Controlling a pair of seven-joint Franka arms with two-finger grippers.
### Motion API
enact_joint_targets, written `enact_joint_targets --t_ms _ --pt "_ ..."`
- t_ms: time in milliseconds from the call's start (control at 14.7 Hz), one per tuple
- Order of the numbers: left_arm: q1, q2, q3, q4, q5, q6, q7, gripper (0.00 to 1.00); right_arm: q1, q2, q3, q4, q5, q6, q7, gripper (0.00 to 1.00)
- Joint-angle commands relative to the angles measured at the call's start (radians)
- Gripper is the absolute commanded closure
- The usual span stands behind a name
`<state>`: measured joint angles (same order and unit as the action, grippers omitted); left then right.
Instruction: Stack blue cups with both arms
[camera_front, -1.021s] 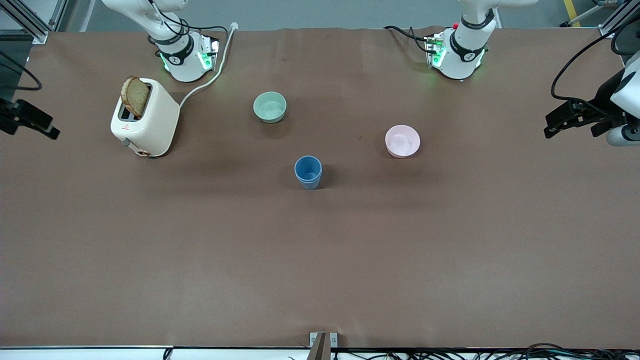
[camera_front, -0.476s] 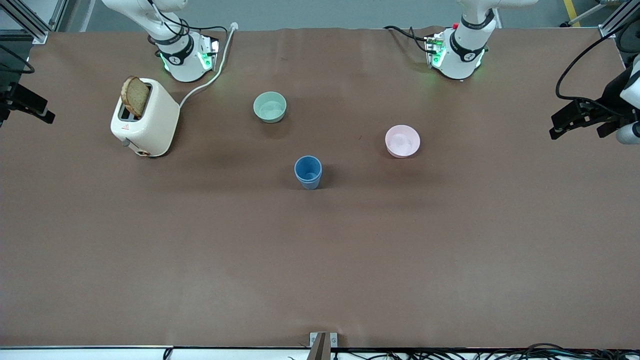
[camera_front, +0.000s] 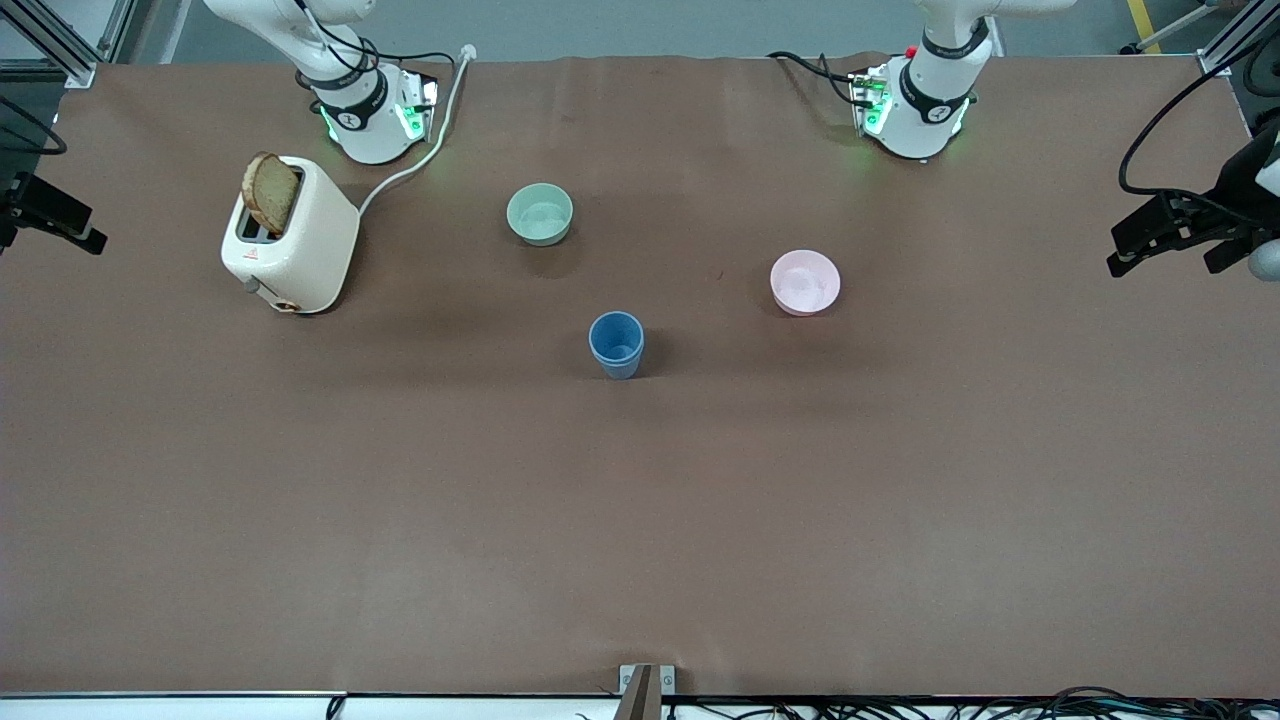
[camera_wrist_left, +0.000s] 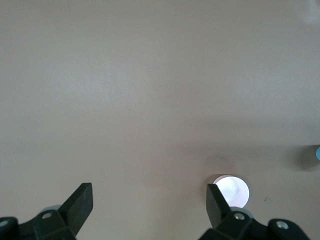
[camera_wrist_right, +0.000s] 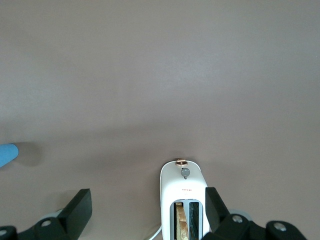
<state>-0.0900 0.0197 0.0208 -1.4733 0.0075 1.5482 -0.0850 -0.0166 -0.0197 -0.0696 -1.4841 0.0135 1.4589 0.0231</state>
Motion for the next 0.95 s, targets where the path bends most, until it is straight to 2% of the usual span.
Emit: enact_joint_targets --t_ms 0,885 --pt "0.0 -0.004 -0.008 0.007 0.003 0.001 -0.002 0.0 -0.016 -0.002 0.011 -0.001 0.002 0.005 -0.048 0.0" --pt "0.003 -0.001 -0.01 0.007 -0.003 0.001 -0.001 0.0 -0.014 -0.003 0.011 -0.004 0.016 0.011 -0.049 0.0"
